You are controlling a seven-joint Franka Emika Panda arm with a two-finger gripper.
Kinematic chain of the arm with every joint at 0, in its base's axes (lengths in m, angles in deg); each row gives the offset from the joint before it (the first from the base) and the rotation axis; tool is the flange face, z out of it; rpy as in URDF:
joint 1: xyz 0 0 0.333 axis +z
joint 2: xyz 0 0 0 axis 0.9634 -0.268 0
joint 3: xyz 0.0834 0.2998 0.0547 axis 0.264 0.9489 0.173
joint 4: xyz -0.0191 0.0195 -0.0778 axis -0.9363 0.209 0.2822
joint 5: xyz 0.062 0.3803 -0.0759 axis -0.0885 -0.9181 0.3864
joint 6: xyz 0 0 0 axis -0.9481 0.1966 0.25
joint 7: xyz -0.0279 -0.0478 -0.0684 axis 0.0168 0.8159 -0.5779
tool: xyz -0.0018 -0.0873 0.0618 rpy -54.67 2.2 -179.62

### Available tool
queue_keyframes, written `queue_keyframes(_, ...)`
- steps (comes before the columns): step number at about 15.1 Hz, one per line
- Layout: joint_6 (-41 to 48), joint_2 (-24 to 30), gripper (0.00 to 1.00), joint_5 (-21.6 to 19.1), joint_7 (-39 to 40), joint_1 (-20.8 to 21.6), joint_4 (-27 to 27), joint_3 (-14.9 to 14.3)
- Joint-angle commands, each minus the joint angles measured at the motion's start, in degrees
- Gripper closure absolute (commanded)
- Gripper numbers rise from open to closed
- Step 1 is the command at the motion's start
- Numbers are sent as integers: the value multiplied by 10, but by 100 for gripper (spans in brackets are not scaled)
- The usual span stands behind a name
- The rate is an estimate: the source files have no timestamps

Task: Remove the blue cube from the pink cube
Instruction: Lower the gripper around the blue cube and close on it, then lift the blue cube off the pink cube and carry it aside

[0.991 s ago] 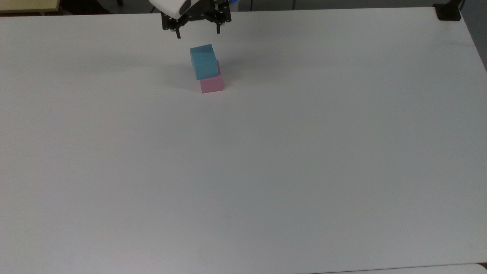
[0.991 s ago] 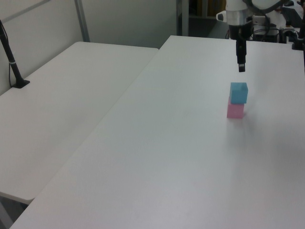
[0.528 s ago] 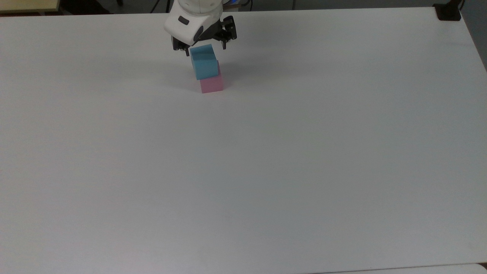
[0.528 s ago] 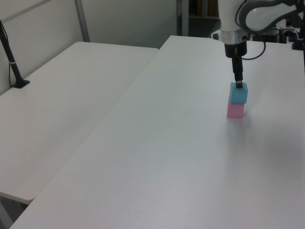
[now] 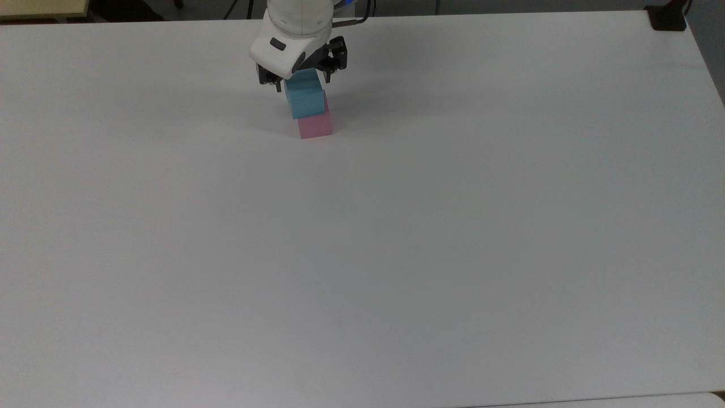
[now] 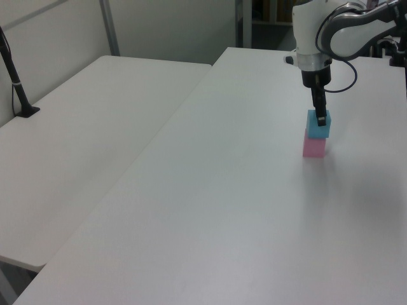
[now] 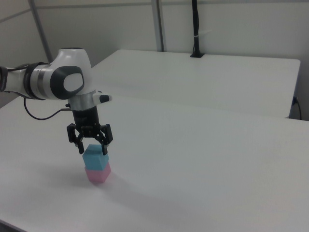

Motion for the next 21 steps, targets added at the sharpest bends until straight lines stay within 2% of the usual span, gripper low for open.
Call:
queue_keyframes(1, -25, 4, 40, 10, 9, 10, 17, -4)
queue_keyframes(2, -28, 4, 53, 10, 9, 13, 20, -4)
queue_keyframes(3, -28, 4, 60, 10, 9, 15, 20, -4)
queue_keyframes(9, -18, 22, 64, 7, 2, 10, 15, -4)
queue_keyframes(12, 29, 50, 64, 3, 15, -18, -24, -18)
queue_keyframes(14, 56, 68, 64, -1, 44, -31, -52, -60)
queue_keyframes(16, 74, 63, 64, 1, 76, -53, -77, -93)
queue_keyframes(19, -8, 36, 64, 10, 144, -57, -78, -187)
queue_keyframes(20, -34, 22, 63, 15, 190, -57, -81, -223)
queue_keyframes(21, -44, 6, 63, 18, 226, -57, -80, -245)
